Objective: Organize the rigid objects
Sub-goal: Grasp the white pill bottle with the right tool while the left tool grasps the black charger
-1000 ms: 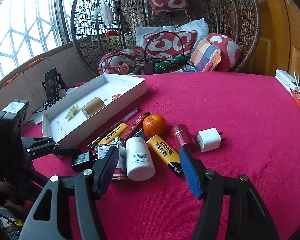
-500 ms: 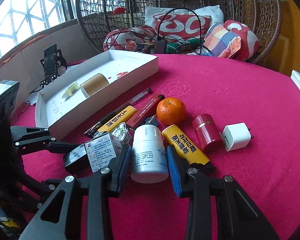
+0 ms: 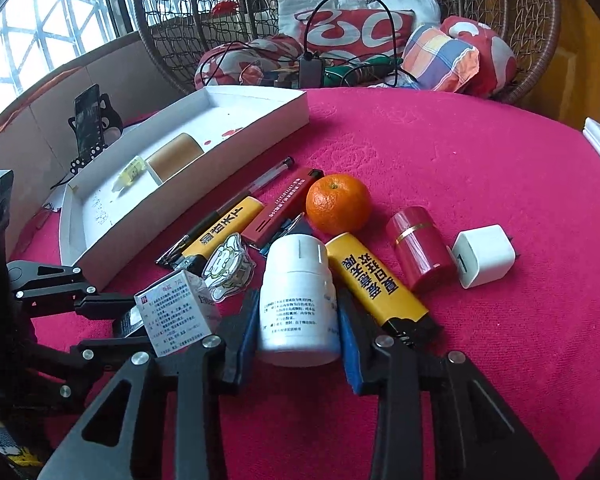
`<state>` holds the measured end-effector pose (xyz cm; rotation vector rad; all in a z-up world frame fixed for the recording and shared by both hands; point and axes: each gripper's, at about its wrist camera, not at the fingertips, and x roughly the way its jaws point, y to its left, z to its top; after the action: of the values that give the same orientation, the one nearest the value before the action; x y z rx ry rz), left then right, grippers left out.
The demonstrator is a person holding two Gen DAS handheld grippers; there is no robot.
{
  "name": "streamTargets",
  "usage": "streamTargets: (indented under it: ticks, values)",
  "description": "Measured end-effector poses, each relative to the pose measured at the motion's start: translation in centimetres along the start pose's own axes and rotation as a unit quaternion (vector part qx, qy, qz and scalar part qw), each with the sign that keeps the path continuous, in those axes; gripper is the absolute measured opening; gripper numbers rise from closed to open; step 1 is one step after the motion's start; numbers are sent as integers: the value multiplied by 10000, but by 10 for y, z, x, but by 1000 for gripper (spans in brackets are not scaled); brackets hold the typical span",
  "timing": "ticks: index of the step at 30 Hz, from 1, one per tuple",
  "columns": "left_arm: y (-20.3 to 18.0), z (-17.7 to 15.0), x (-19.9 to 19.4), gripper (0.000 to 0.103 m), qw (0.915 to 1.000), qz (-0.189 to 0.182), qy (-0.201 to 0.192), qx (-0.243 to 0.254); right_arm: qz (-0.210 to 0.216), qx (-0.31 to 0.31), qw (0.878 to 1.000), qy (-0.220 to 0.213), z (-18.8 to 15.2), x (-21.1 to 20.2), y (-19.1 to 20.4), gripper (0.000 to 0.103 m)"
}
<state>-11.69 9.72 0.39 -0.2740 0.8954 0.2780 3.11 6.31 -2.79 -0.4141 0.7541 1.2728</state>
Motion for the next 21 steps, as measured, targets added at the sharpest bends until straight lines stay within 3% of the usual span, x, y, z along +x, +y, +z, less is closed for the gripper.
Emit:
streamTargets:
  ticks: [1,10,15,21]
  values:
    - [2,-1,-1,29,10000,23,-20,-26,-2,70,9999,-86,0,-4,-2,36]
    - [7,-7,-14,29,9994,-123,-197,-250,150,486,9941,-962,8,-62,-9,36]
    - [0,-1,-41,29,9976,-153,-653,-160,316,574,9858,-1547,18,-93,-3,36]
    - [0,5,-72,29,9930,-136,-1166,-138,396,590,9806,-1825,27,-106,8,36]
